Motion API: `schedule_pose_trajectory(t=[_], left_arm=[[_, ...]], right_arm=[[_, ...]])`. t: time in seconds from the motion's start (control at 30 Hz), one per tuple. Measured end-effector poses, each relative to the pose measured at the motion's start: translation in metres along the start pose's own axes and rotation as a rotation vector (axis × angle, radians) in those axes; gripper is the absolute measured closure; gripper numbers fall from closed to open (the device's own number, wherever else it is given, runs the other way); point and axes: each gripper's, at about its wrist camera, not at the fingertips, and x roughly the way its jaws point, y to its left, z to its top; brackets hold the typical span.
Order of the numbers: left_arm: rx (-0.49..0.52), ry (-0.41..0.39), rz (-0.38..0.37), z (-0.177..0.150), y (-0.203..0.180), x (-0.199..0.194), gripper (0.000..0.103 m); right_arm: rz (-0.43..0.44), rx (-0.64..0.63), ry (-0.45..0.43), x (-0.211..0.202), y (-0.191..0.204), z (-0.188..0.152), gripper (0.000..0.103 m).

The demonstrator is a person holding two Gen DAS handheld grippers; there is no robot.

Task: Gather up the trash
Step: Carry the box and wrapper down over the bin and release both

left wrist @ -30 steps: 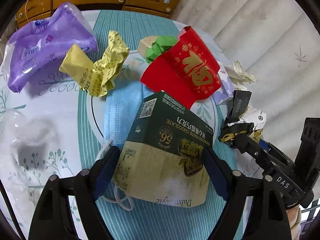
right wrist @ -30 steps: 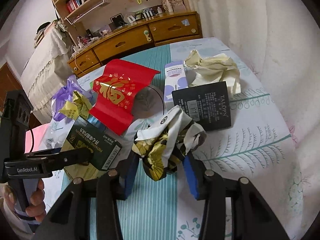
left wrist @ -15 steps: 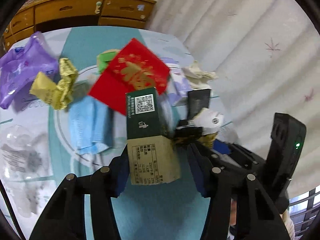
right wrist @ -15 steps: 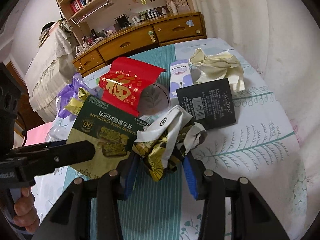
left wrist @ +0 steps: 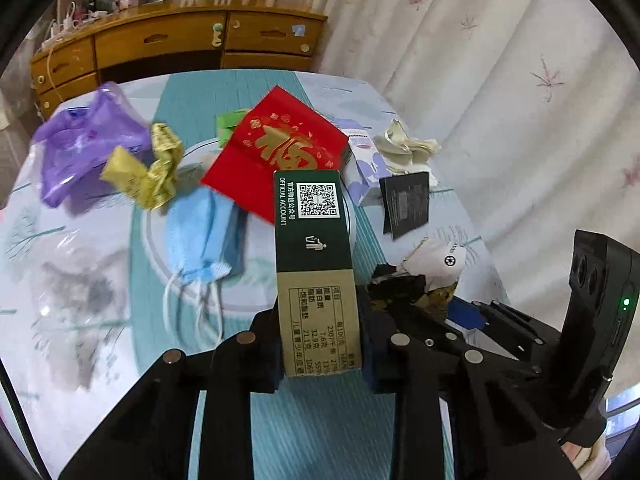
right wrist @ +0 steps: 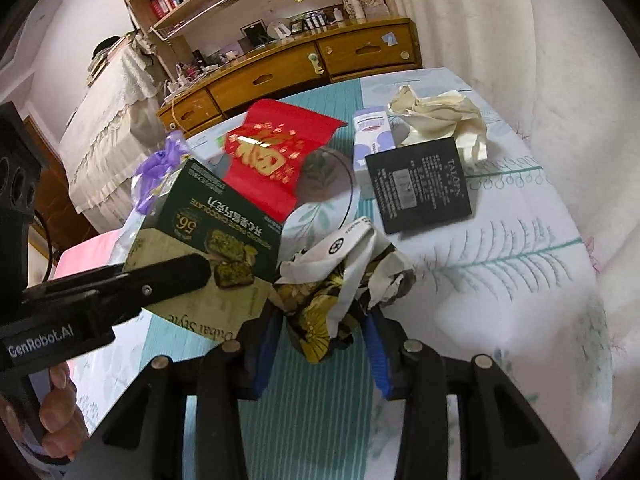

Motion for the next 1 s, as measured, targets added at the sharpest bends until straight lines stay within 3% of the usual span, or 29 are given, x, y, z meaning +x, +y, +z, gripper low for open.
schedule_pose_trajectory(t=[0.27, 0.63, 0.83, 1.0], left_arm=[[0.064, -0.013, 0.005, -0.064, -0.015, -0.077, 0.076], [0.15, -0.038, 0.006, -0.189, -0.036, -0.186, 0.076], [0.19, -0.017, 0.011, -0.257, -0.042, -0.198, 0.076], [0.199, 0.011, 0.009, -0.307, -0.036, -0.181, 0.076]], right_arm=[[0.041, -0.075, -0.007, -0.072, 0.037, -0.052, 0.063], [0.117, -0.172, -0.009, -0.168, 0.08, -0.156, 0.064], [0.135, -0.231, 0.02, -0.19, 0.1, -0.214, 0.063], [0.113, -0.255, 0.069, -0.178, 0.105, -0.252, 0.063]])
